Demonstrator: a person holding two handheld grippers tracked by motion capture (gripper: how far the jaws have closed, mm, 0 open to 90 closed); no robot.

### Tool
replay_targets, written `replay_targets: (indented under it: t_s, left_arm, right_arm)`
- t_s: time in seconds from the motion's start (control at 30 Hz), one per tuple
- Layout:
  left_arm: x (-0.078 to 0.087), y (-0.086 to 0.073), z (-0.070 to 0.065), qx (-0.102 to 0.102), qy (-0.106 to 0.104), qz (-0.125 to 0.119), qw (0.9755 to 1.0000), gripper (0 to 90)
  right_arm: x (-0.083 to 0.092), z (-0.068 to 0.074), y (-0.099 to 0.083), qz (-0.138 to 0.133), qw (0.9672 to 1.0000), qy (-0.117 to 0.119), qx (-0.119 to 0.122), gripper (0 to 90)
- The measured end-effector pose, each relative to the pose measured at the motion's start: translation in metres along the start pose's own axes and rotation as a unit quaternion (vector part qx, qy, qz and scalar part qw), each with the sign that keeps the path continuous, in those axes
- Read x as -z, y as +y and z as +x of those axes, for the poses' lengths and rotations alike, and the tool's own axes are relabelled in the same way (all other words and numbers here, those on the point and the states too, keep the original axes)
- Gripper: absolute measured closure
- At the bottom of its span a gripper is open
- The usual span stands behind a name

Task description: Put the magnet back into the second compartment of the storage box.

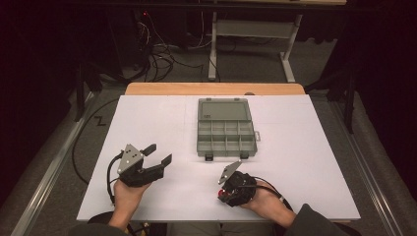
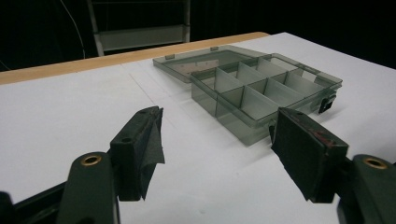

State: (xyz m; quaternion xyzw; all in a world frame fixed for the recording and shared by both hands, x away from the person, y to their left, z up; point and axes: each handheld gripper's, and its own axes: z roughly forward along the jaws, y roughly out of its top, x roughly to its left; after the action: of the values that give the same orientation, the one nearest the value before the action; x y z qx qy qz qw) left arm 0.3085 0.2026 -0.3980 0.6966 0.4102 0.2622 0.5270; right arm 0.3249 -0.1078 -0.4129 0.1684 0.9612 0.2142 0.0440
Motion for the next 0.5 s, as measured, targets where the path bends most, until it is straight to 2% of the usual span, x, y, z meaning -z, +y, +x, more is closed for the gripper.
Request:
replay_targets:
  t_s: [0.2, 0.5]
  left_arm:
    - [0.0029, 0.0005, 0.0002, 0.0, 0.007, -0.006, 1.0, 32.7]
    - [0.0022, 0.0003, -0.0009, -0.002, 0.002, -0.006, 1.0, 32.7]
  right_arm:
    - [0.001, -0.0017, -0.0001, -0.001, 1.0, 0.007, -0.004, 64.2]
    - [0.005, -0.0057, 0.0021, -0.009, 0.9998, 0.009, -0.011, 64.3]
